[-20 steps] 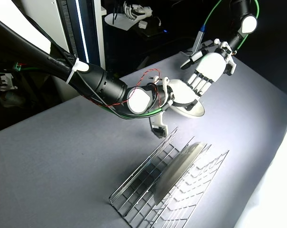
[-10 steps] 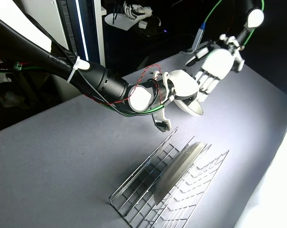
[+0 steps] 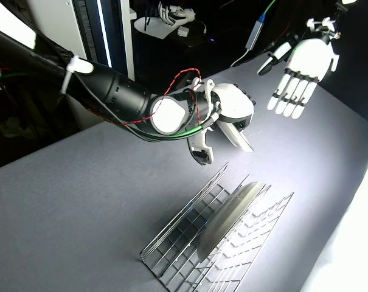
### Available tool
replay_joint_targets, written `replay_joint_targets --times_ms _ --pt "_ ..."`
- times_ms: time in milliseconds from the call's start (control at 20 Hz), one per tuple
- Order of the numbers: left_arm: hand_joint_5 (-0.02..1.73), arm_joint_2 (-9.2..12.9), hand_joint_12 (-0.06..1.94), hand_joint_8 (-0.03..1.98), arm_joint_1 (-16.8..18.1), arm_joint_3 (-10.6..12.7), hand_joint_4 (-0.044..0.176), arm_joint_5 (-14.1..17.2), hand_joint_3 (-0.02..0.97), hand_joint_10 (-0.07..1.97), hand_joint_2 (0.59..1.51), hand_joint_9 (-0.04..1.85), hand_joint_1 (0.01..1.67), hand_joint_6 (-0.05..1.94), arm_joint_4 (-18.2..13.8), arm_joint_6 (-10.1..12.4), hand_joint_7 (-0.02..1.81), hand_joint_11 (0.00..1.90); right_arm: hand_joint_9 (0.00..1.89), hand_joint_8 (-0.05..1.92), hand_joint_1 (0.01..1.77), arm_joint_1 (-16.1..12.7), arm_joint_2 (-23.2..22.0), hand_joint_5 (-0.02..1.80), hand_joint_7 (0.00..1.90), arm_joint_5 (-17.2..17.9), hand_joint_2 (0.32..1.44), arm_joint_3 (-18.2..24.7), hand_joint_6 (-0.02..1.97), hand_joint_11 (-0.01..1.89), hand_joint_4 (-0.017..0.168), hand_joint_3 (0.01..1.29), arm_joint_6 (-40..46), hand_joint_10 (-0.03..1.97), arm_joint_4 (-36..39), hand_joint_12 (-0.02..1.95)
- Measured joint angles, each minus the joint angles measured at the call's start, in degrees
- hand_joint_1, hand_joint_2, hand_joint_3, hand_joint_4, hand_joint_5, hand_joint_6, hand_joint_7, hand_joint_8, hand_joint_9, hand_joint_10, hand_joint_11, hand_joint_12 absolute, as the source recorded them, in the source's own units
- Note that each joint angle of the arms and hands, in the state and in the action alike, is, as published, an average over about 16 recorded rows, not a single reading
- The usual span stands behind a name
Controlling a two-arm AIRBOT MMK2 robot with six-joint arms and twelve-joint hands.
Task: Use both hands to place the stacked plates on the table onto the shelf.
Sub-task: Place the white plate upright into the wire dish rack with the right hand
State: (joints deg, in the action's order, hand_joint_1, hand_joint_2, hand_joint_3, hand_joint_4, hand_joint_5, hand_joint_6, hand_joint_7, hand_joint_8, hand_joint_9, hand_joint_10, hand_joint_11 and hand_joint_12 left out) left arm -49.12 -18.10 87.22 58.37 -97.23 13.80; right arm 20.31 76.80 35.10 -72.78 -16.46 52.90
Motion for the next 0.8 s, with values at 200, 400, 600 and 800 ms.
replay_joint_targets --times_ms 200,400,600,800 --pt "0.02 1.3 0.01 0.01 1.57 0.22 0.008 -0.26 0.019 0.01 1.169 0.02 0.01 0.01 -0.54 0.67 0.02 0.02 1.01 0.61 1.36 -1.64 -3.3 0.98 1.12 -0.91 0.95 3.18 0.82 0.92 -0.002 0.02 0.07 1.03 -4.06 1.25" --pt "0.02 2.09 0.01 0.01 2.6 0.82 0.007 -0.72 0.019 0.01 1.168 0.02 0.01 0.01 -0.55 0.98 0.02 0.02 1.01 0.66 1.37 -3.4 -6.37 0.98 1.14 -1.68 0.96 6.12 0.88 0.91 -0.002 0.02 0.29 1.05 -9.14 1.25" --pt "0.02 2.48 0.01 0.01 2.97 1.86 0.007 -1.5 0.019 0.01 1.167 0.02 0.01 0.01 0.32 0.91 0.02 0.02 1.01 0.67 1.38 -5.34 -9.07 0.99 1.15 -2.97 0.96 8.82 0.9 0.91 -0.003 0.02 0.61 1.05 -15.24 1.25" --pt "0.02 2.68 0.01 0.01 2.92 3.12 0.007 -2.28 0.019 0.01 1.167 0.02 0.01 0.01 1.11 0.6 0.02 0.01 1.01 0.65 1.38 -7.76 -10.98 0.99 1.16 -5.34 0.96 10.8 0.9 0.91 -0.003 0.02 0.96 1.05 -22.5 1.25"
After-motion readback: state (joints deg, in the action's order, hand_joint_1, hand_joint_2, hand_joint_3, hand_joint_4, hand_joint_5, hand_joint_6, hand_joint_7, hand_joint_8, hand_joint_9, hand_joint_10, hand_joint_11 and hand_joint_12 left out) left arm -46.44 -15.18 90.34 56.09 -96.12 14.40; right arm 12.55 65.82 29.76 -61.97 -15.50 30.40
